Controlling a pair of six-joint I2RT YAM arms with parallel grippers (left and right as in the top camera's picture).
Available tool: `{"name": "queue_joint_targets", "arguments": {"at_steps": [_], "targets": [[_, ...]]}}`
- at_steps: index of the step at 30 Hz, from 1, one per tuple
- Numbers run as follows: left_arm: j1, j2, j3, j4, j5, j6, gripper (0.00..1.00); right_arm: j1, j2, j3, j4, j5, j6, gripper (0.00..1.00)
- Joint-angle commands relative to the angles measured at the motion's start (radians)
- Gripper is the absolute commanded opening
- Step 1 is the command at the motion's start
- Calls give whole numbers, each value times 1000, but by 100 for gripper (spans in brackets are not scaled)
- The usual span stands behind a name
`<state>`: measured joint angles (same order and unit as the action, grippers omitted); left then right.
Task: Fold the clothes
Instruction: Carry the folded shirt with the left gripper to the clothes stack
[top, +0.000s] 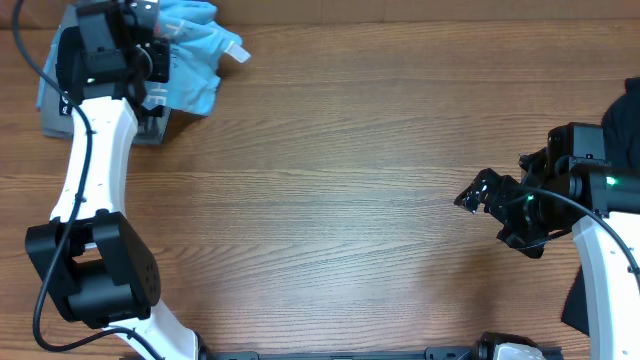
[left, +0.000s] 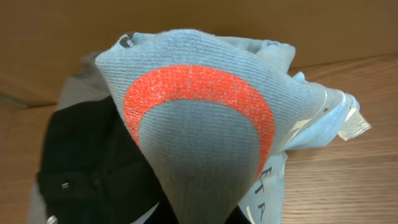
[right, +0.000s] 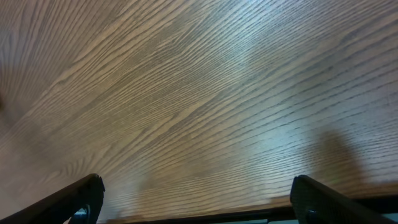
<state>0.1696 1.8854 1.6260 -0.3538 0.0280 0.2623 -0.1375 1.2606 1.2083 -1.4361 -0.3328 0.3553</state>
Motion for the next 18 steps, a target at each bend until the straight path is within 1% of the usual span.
{"name": "queue_joint_targets", "arguments": {"at_steps": [1, 6, 11, 14, 18], "targets": [[44, 6, 40, 20, -10, -29, 4, -7, -11, 24, -2, 10, 16, 100], [77, 6, 40, 34, -10, -50, 4, -7, -11, 24, -13, 10, 16, 100], [95, 24, 40, 72, -26, -146, 4, -7, -11, 24, -15, 10, 20, 100], [103, 57, 40, 104, -85, -191, 4, -7, -11, 24, -20, 10, 19, 100], [108, 118, 40, 159, -198, -193, 4, -7, -11, 24, -29, 11, 19, 100]]}}
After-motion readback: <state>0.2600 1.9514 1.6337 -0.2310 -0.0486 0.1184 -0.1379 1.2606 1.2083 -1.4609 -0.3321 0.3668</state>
